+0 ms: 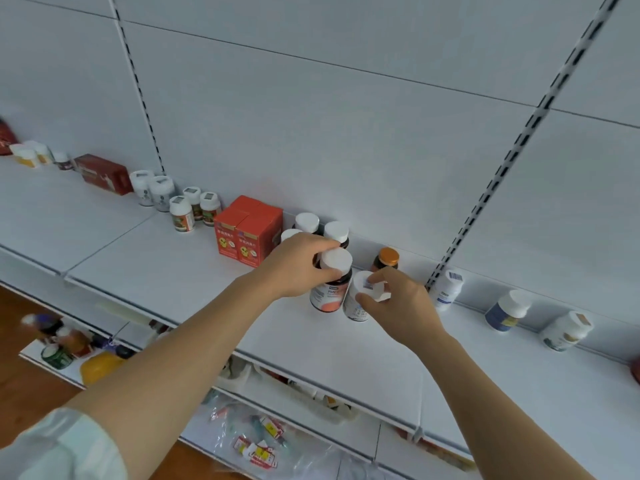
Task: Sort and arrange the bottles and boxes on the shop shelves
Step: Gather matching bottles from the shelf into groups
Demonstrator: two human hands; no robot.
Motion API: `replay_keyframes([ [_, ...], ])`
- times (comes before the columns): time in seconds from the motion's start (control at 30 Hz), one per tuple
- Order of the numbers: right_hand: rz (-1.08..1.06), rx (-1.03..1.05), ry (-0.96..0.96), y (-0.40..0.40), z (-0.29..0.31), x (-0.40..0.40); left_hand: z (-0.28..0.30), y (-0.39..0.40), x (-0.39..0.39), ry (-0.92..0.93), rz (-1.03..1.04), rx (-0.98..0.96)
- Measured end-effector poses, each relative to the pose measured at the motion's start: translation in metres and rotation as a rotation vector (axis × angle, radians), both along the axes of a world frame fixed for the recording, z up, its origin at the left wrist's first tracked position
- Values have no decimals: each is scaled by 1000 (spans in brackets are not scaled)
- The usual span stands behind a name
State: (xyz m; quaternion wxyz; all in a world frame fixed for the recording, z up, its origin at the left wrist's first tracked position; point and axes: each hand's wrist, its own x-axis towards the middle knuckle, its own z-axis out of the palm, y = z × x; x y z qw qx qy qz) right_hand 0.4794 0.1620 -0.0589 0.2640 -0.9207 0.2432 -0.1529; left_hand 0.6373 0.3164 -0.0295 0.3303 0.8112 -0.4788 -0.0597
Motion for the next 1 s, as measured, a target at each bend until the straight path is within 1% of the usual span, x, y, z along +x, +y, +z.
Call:
replay_keyframes([
  [0.17,-7,6,-1,-9,-9,25,-14,-20,31,-101,-36,46],
  [0.43,-52,15,5,-19,-19,41,-35,-30,62,-265,-52,22],
  [0.67,-139,2,11,-6,-18,50,-44,-28,80,-375,-110,70],
  [0.87,-186,-33,-29,10,-16,50,-46,-31,87,-439,-187,75],
  [1.0,-190,-93,-84,19,-20,43,-47,-31,88,-428,-212,42],
])
